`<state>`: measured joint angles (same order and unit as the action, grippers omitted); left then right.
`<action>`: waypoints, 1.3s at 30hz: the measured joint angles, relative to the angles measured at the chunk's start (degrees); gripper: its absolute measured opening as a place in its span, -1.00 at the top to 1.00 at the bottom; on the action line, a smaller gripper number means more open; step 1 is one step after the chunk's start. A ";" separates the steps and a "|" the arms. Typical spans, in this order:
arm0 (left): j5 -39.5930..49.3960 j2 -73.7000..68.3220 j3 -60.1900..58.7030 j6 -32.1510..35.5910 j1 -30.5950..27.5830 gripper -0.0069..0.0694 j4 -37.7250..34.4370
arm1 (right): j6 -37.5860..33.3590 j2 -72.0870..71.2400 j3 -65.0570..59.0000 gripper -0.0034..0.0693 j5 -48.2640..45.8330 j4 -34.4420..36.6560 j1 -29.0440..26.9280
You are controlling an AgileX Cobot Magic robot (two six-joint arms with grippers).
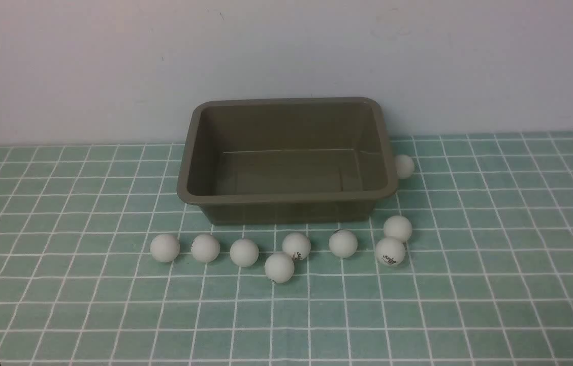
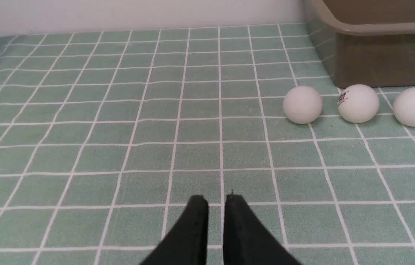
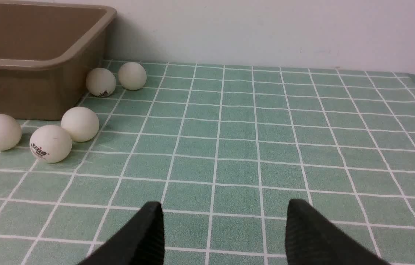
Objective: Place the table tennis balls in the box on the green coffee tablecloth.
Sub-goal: 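Reach for and grasp a ping pong ball on the table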
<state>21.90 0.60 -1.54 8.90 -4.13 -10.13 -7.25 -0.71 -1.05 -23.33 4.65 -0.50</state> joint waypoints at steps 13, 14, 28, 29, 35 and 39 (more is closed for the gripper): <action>0.00 0.00 0.00 0.00 0.00 0.69 0.00 | 0.00 0.00 0.00 -0.22 0.00 0.00 0.00; 0.00 0.00 0.00 0.00 0.00 0.69 0.00 | 0.00 0.00 0.00 -0.22 0.00 0.00 0.00; 0.00 0.00 0.00 0.00 0.00 0.69 0.00 | 0.00 0.00 0.00 -0.22 0.00 0.00 0.00; 0.00 0.00 0.00 0.00 0.00 0.69 0.00 | 0.00 0.00 0.00 -0.22 0.00 0.00 0.00; 0.00 0.00 0.00 0.00 0.00 0.69 0.00 | 0.00 0.00 0.00 -0.22 0.00 0.00 0.00; 0.00 0.00 0.00 0.00 0.00 0.69 0.00 | 0.14 0.00 -0.28 -0.22 2.20 0.59 0.00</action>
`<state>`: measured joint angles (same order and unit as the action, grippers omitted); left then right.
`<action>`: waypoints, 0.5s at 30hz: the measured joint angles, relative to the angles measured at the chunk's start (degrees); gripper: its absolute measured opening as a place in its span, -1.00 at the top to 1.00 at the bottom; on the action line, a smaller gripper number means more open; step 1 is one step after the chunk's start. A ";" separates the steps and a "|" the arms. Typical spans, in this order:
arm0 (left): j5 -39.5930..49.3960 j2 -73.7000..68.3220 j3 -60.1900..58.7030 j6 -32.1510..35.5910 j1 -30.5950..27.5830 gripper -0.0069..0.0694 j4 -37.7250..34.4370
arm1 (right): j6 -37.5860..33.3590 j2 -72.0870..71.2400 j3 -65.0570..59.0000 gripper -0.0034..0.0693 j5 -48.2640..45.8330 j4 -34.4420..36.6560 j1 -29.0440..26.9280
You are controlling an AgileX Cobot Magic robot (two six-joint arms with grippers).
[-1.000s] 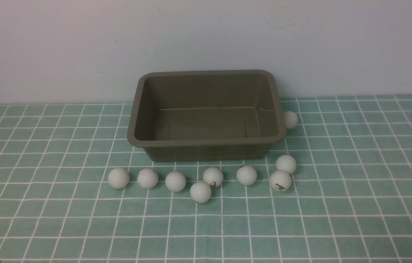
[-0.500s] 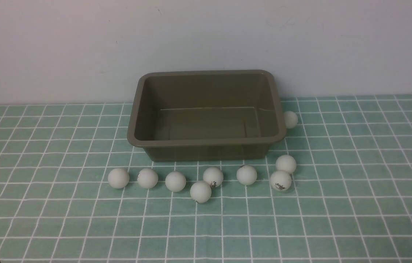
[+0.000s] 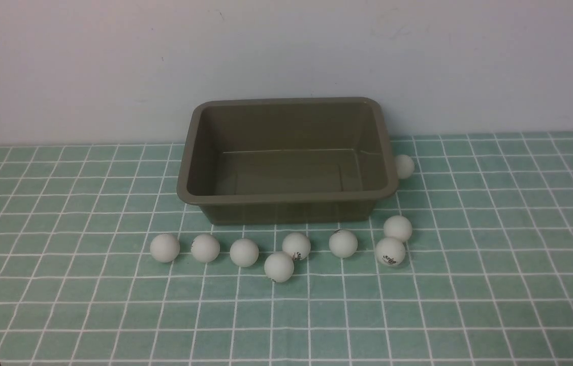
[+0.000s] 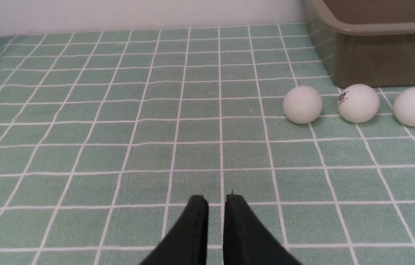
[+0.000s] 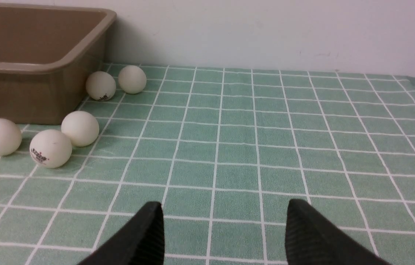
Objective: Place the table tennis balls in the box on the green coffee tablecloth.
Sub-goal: 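Reach for and grasp a ping pong ball on the table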
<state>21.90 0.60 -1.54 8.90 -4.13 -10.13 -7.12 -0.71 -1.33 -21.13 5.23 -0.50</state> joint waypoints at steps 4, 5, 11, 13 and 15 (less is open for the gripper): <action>0.00 0.00 0.00 0.00 0.00 0.69 0.00 | 0.05 0.00 0.24 -0.22 2.22 2.30 0.00; 0.00 0.00 0.00 0.00 0.00 0.69 0.00 | 0.05 0.00 1.54 -0.22 2.09 3.39 0.00; 0.00 0.00 0.00 0.00 0.00 0.69 0.00 | 0.12 0.00 12.89 -0.22 -2.43 6.91 0.00; 0.00 0.00 0.00 0.00 0.00 0.69 0.00 | 0.12 0.16 20.24 -0.22 -7.86 8.31 0.00; 0.00 0.00 0.00 0.00 0.00 0.69 0.00 | 0.12 0.41 23.45 -0.22 -11.69 8.76 0.00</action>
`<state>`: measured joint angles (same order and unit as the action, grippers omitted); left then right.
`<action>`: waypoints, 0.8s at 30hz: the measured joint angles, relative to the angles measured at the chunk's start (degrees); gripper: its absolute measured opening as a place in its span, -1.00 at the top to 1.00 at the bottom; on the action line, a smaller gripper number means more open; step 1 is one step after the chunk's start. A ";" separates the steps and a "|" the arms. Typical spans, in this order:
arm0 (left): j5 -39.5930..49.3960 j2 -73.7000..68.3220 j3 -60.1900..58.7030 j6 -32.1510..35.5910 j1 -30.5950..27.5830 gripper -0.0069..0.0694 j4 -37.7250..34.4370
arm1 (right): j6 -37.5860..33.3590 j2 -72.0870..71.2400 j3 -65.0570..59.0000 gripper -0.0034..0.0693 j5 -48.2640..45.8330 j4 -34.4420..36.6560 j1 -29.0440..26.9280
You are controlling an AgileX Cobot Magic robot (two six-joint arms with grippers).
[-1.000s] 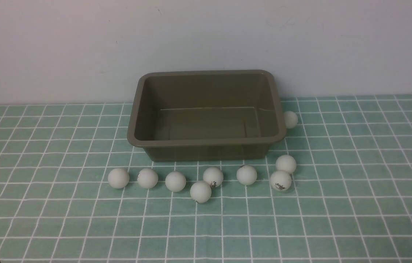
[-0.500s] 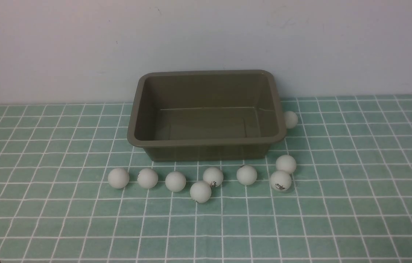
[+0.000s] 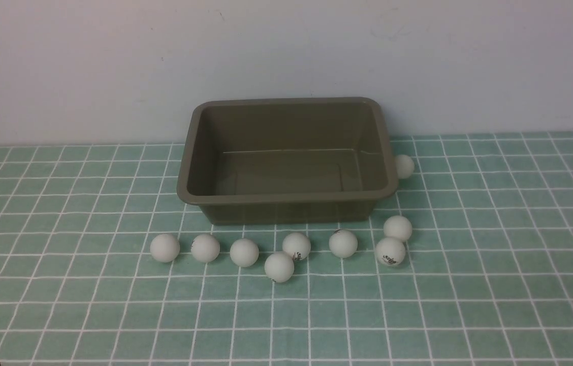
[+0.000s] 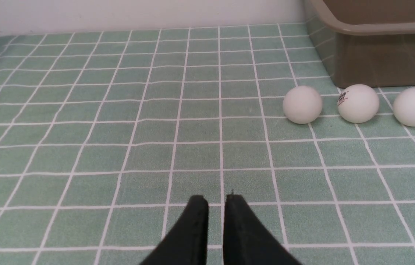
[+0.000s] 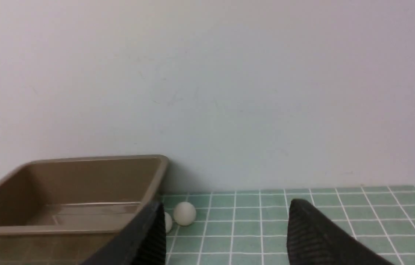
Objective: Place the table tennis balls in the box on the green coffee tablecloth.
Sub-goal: 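Reach for and grasp a ping pong ball on the table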
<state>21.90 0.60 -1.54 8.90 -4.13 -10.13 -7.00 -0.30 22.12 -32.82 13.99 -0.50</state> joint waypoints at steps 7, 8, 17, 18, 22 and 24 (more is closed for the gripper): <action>0.00 0.00 0.00 0.00 0.00 0.69 0.00 | 0.00 0.19 6.97 -0.22 -5.67 5.80 0.00; 0.00 0.00 0.00 0.00 0.00 0.69 0.00 | 0.00 0.19 7.09 -0.22 -5.58 6.74 0.00; 0.00 0.00 0.00 0.00 0.00 0.69 0.00 | 0.00 0.19 7.09 -0.22 -4.43 9.45 0.00; 0.00 0.00 0.00 0.00 0.00 0.69 0.00 | 0.00 0.19 7.09 -0.22 -4.43 9.45 0.00; 0.00 0.00 0.00 0.00 0.00 0.69 0.00 | 0.00 0.19 7.09 -0.22 -4.32 9.45 0.00; 0.00 0.00 0.00 0.00 0.00 0.69 0.00 | 0.00 0.19 7.09 -0.22 -4.32 9.50 0.00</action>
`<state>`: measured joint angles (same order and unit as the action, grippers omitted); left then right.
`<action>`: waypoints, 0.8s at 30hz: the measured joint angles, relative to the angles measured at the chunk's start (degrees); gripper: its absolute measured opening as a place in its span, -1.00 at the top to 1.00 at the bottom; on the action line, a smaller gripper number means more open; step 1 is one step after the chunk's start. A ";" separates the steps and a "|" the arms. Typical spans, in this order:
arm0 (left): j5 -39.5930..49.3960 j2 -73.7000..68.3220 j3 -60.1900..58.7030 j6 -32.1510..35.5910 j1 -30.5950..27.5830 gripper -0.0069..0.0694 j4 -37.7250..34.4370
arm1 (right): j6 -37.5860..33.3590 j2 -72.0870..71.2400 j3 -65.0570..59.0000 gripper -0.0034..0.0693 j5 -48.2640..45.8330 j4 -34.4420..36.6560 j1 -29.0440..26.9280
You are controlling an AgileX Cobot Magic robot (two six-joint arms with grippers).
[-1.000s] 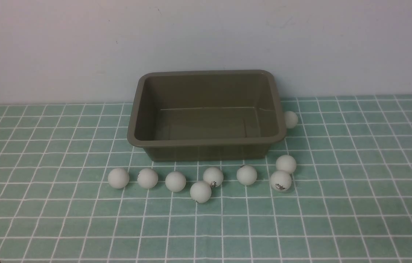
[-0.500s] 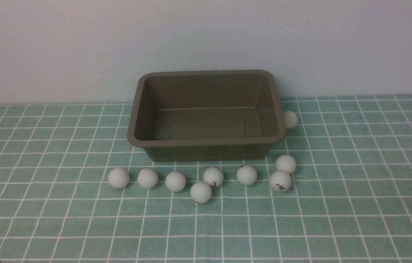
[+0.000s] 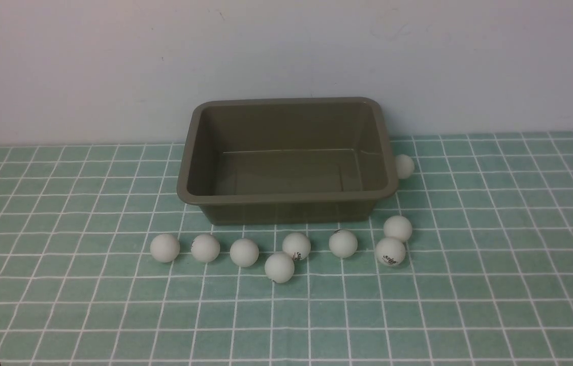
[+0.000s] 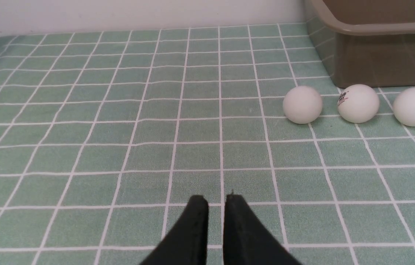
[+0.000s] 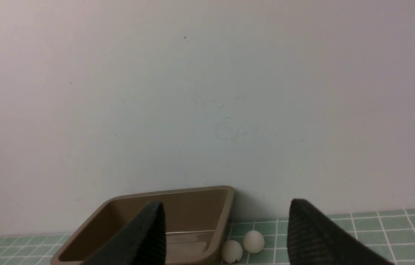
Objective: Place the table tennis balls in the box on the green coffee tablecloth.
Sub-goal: 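Reach for and grasp a ping pong ball on the table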
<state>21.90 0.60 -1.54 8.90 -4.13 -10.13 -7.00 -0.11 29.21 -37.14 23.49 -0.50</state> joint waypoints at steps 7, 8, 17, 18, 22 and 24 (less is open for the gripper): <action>0.00 0.00 0.00 0.00 0.00 0.69 0.00 | -0.05 0.00 0.00 -0.22 -2.20 0.13 0.00; -0.14 0.00 0.00 0.00 0.00 0.69 -0.27 | -0.05 0.00 0.00 -0.22 -2.37 0.13 0.00; -5.24 0.00 -0.06 -0.67 0.00 0.69 -20.32 | -0.05 0.00 0.00 -0.22 -4.64 0.13 0.00; -5.63 0.00 -0.06 -0.67 0.00 0.69 -23.22 | -0.05 0.00 0.00 -0.22 -4.75 0.13 0.00; -5.89 0.00 -0.06 -0.87 0.00 0.69 -32.41 | -0.05 0.00 0.00 -0.22 -6.27 0.13 0.00; -5.89 0.00 -0.06 -0.99 0.00 0.69 -35.24 | -0.05 0.00 0.00 -0.22 -6.34 0.13 0.00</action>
<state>16.01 0.60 -1.59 7.90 -4.13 -45.37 -7.05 -0.11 29.21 -43.49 23.62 -0.50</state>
